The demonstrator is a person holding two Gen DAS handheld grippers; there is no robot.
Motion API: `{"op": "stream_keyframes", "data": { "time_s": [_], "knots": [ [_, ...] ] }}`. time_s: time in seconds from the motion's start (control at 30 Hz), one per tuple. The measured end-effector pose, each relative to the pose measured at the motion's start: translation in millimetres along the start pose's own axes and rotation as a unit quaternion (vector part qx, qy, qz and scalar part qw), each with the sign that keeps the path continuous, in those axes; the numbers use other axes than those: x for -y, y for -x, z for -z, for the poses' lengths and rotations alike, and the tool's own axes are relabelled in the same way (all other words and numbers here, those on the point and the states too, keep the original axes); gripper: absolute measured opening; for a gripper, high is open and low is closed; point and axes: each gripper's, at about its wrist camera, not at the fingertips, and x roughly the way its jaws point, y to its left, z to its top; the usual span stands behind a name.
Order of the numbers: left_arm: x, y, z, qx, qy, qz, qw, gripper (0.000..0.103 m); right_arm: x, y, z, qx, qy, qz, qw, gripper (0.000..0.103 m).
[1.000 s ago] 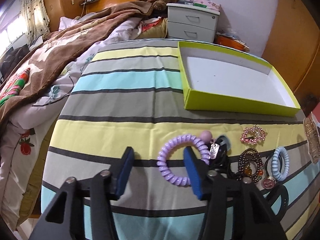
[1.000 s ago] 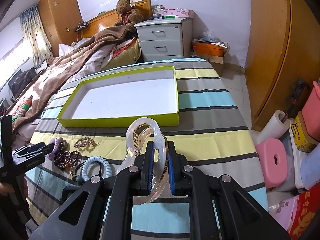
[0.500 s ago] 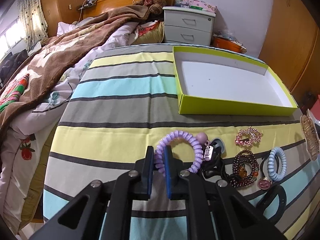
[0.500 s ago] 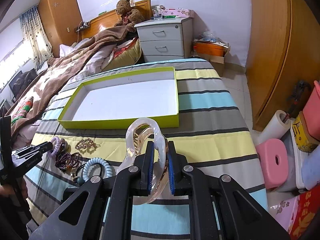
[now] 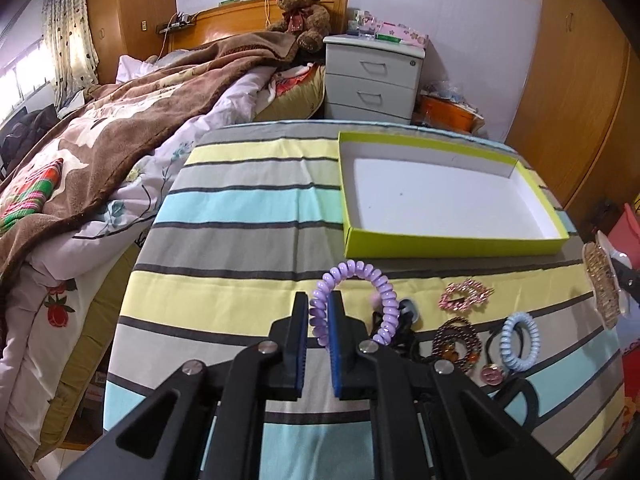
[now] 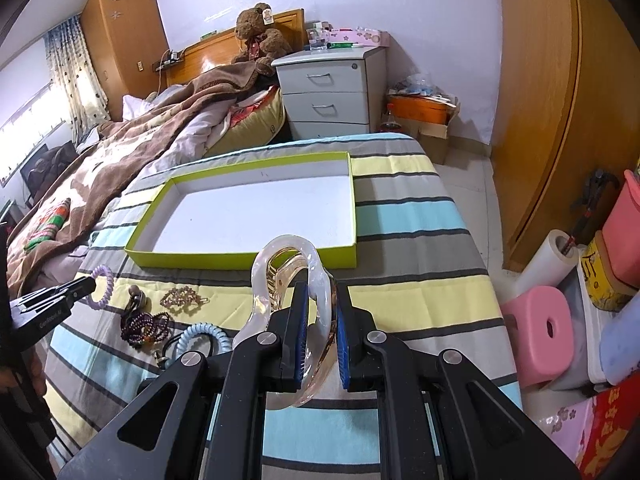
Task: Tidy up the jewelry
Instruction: 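Carry the purple tie into the green box and open the left gripper while the right carries the clip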
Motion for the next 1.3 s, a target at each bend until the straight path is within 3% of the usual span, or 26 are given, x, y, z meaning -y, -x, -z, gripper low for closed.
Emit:
{"op": "stream_keyframes", "data": {
  "time_s": [0.57, 0.93, 1.3],
  "knots": [
    [15.7, 20.1, -60.2, 0.036, -0.014, 0.053, 0.9979, 0.010, -11.7, 7.1, -61.2, 0.034, 0.031, 0.000, 0.999, 0.013],
    [31.2, -12.6, -101.8, 0.025, -0.005, 0.080, 0.9965, 0.010, -10.0, -36.6, -98.8, 0.012, 0.032, -0.004, 0.999, 0.013],
    [47.8, -70.3, -111.7, -0.014, -0.004, 0.089, 0.9960, 0.010, -5.6, -103.0, -107.0, -0.035, 0.028, -0.001, 0.999, 0.013]
  ]
}}
